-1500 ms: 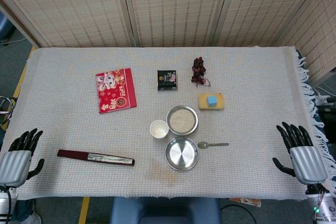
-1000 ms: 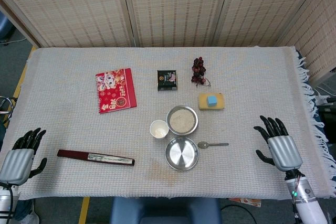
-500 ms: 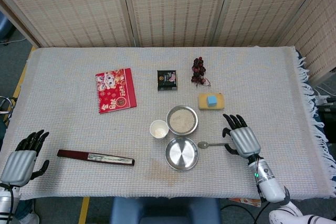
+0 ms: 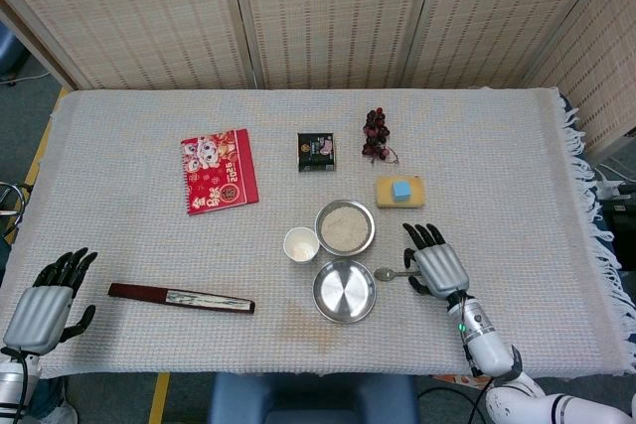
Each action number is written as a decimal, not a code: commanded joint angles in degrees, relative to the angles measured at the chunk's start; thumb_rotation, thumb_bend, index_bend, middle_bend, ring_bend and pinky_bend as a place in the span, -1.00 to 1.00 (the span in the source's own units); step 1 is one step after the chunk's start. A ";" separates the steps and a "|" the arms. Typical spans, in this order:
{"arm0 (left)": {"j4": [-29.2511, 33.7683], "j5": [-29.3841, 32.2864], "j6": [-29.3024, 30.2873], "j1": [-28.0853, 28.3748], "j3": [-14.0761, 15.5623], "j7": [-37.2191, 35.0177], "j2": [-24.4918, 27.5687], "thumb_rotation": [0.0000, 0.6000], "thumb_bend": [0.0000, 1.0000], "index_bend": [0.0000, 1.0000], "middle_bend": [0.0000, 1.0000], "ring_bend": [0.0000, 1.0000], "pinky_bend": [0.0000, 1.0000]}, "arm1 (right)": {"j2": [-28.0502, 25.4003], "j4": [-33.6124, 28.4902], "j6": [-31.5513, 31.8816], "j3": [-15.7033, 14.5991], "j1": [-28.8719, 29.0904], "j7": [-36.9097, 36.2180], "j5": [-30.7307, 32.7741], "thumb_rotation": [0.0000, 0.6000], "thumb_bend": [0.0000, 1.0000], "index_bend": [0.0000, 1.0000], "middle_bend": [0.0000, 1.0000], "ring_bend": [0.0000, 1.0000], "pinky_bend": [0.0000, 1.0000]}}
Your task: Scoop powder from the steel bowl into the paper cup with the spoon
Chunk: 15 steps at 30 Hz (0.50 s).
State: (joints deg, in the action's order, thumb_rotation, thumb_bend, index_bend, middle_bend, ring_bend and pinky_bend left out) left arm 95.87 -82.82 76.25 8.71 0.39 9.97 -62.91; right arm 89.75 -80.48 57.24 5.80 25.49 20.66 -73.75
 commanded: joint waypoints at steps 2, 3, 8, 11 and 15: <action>-0.05 -0.03 -0.21 0.10 0.08 -0.12 0.06 1.00 -0.21 -1.00 -1.00 -1.00 -0.74 | 0.47 0.45 -0.49 -0.22 0.48 0.54 0.68 1.00 -0.46 0.01 -1.00 -1.00 -1.00; -0.04 -0.05 -0.20 0.10 0.08 -0.16 0.08 1.00 -0.21 -1.00 -1.00 -1.00 -0.74 | 0.56 0.51 -0.58 -0.23 0.60 0.63 0.84 1.00 -0.46 0.01 -1.00 -1.00 -1.00; 0.16 -0.26 -0.37 0.17 0.25 -0.54 0.32 1.00 -0.21 -1.00 -1.00 -1.00 -0.74 | 0.95 0.61 -0.97 -0.35 1.21 1.03 1.56 1.00 -0.45 0.01 -1.00 -1.00 -1.00; 0.36 -0.66 -0.86 0.30 0.59 -1.50 0.83 1.00 -0.17 -1.00 -1.00 -1.00 -0.74 | 1.11 0.61 -1.30 -0.41 1.59 1.55 2.14 1.00 -0.45 0.01 -1.00 -1.00 -1.00; 0.34 -0.99 -0.67 0.24 0.70 -1.85 1.02 1.00 -0.16 -1.00 -1.00 -1.00 -0.74 | 1.34 0.47 -1.26 -0.42 1.96 2.01 2.60 1.00 -0.44 0.02 -1.00 -1.00 -1.00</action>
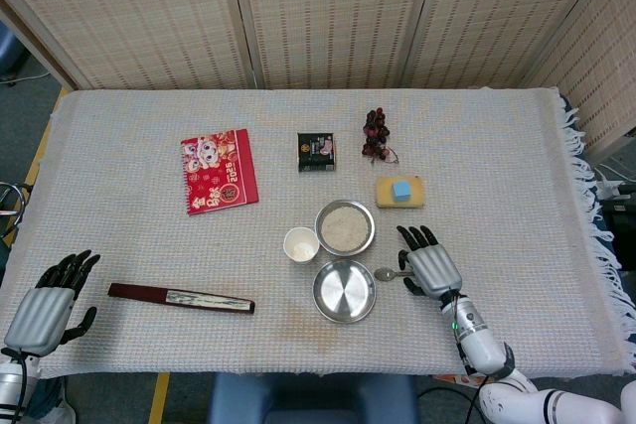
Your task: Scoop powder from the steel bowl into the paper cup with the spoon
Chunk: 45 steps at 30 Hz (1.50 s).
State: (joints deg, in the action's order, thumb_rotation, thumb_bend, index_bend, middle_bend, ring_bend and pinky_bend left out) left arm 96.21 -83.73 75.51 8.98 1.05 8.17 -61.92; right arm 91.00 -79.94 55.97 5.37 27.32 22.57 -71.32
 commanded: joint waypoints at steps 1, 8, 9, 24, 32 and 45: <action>0.00 -0.13 0.13 -0.03 0.03 -0.12 0.06 1.00 -0.16 -1.00 -1.00 -1.00 -0.74 | 0.14 -0.07 0.07 -0.01 0.22 0.21 0.27 1.00 -0.43 0.02 -1.00 -1.00 -1.00; 0.09 -0.29 0.27 -0.10 0.13 -0.23 0.15 1.00 -0.16 -1.00 -1.00 -1.00 -0.74 | 0.24 -0.02 0.05 -0.15 0.62 0.81 1.27 1.00 -0.42 0.05 -1.00 -1.00 -1.00; 0.10 -0.30 0.28 -0.12 0.16 -0.25 0.14 1.00 -0.16 -1.00 -1.00 -1.00 -0.74 | 0.21 -0.06 0.00 -0.18 0.68 0.92 1.41 1.00 -0.42 0.05 -1.00 -1.00 -1.00; 0.20 -0.18 0.01 0.00 0.22 -0.07 0.30 1.00 -0.10 -1.00 -1.00 -1.00 -0.74 | 0.44 0.25 -0.60 -0.41 1.72 1.92 3.32 1.00 -0.42 0.06 -1.00 -1.00 -1.00; 0.23 0.18 -0.08 0.04 0.13 0.49 0.14 1.00 -0.08 -1.00 -1.00 -1.00 -0.74 | 0.44 0.20 -0.70 -0.79 2.09 2.18 3.71 1.00 -0.42 0.10 -1.00 -1.00 -1.00; 0.18 -0.07 0.15 0.00 0.15 0.14 0.11 1.00 -0.08 -1.00 -1.00 -1.00 -0.74 | 1.15 1.27 2.08 -1.36 1.98 1.49 0.70 1.00 -0.35 0.37 -0.51 -1.00 -1.00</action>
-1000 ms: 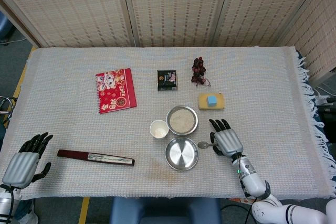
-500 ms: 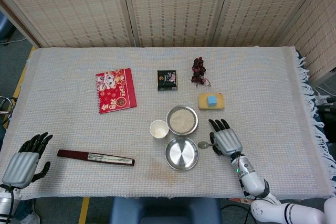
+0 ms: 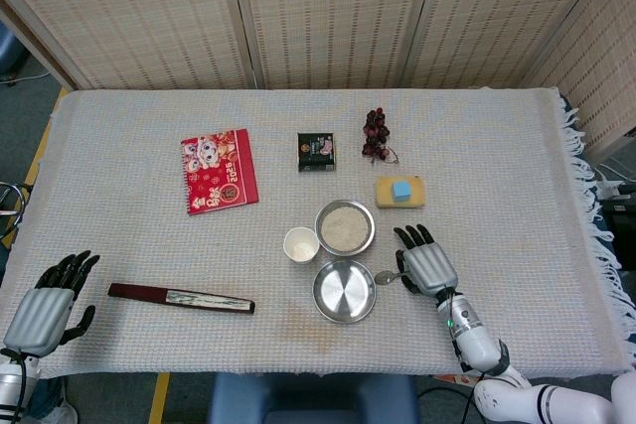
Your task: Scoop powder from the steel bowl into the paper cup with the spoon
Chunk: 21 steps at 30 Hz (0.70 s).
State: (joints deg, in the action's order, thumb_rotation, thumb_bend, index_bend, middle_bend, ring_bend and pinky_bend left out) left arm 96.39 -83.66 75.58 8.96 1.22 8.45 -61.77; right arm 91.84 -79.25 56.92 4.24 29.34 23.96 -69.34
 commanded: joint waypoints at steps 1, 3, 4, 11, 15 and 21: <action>-0.18 -0.54 0.42 0.00 -0.06 -0.36 -0.16 1.00 -0.08 -1.00 -1.00 -1.00 -0.74 | 0.62 1.05 1.66 -0.31 -0.08 0.28 -1.74 1.00 -0.34 0.40 -0.45 -1.00 -1.00; -0.52 -1.05 0.95 -0.11 -0.07 -0.58 -0.32 1.00 -0.08 -1.00 -1.00 -1.00 -0.74 | 1.17 1.87 2.47 -0.38 -0.14 0.41 -2.45 1.00 -0.32 0.48 -0.34 -1.00 -1.00; -0.61 -1.21 1.07 -0.16 -0.01 -0.74 -0.34 1.00 -0.08 -1.00 -1.00 -1.00 -0.74 | 1.44 2.25 2.79 -0.40 -0.19 0.39 -2.71 1.00 -0.31 0.51 -0.31 -1.00 -1.00; -0.63 -0.95 0.71 -0.07 -0.01 -0.88 -0.30 1.00 -0.08 -1.00 -1.00 -1.00 -0.74 | 2.33 3.64 3.83 -0.58 -0.41 0.07 -3.86 1.00 -0.30 0.64 -0.09 -0.95 -1.00; -0.73 -0.81 0.57 -0.06 0.00 -0.96 -0.27 1.00 -0.08 -1.00 -1.00 -1.00 -0.73 | 2.46 3.95 4.12 -0.56 -0.53 0.01 -4.11 1.00 -0.30 0.67 -0.04 -0.91 -1.00; -0.57 -0.53 0.37 0.02 -0.08 -0.80 -0.24 1.00 -0.08 -1.00 -1.00 -1.00 -0.73 | 2.86 4.55 4.30 -0.51 -0.68 -0.10 -4.26 1.00 -0.29 0.79 0.05 -0.83 -1.00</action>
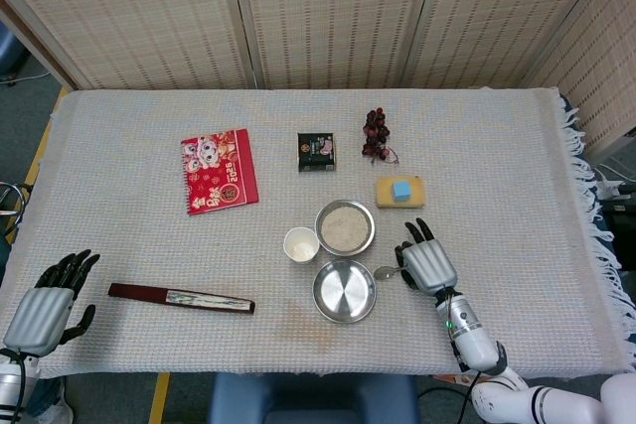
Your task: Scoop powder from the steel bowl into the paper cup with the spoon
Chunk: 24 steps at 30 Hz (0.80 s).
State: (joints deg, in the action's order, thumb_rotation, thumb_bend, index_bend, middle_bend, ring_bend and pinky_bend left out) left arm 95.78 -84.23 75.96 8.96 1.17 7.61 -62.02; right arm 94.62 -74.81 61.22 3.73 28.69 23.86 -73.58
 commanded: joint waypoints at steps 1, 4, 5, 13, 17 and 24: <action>0.04 0.09 -0.04 0.03 -0.05 0.05 0.03 1.00 -0.08 -1.00 -1.00 -1.00 -0.73 | 0.09 0.17 -0.05 0.00 -0.03 0.01 -0.02 1.00 -0.29 0.80 0.06 -0.82 -1.00; 0.00 0.12 -0.08 0.01 0.00 0.04 0.02 1.00 -0.08 -1.00 -1.00 -1.00 -0.73 | 0.05 0.24 -0.13 0.02 -0.07 0.10 0.02 1.00 -0.28 0.84 0.09 -0.80 -1.00; -0.05 0.12 -0.10 0.00 0.02 -0.01 0.01 1.00 -0.08 -1.00 -1.00 -1.00 -0.73 | 0.02 0.22 -0.15 0.05 -0.08 0.14 0.06 1.00 -0.28 0.86 0.10 -0.79 -1.00; 0.03 0.26 -0.22 0.08 -0.05 0.03 0.04 1.00 -0.08 -1.00 -1.00 -1.00 -0.73 | -0.33 0.02 -0.31 0.33 -0.19 0.57 0.57 1.00 -0.27 0.89 0.14 -0.75 -1.00; 0.02 0.22 -0.09 0.03 -0.04 -0.01 0.02 1.00 -0.08 -1.00 -1.00 -1.00 -0.73 | -0.34 0.15 -0.59 0.39 -0.18 0.62 0.83 1.00 -0.27 0.94 0.16 -0.73 -1.00; 0.01 0.23 0.03 0.03 -0.12 0.18 -0.04 1.00 -0.08 -1.00 -1.00 -1.00 -0.73 | -0.37 0.42 -0.93 0.58 -0.18 0.10 1.08 1.00 -0.27 0.95 0.17 -0.72 -1.00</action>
State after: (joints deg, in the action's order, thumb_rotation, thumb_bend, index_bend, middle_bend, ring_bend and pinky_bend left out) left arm 95.79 -84.00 75.99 8.99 1.06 7.79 -62.05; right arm 94.24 -74.39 60.30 4.31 28.51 23.97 -72.50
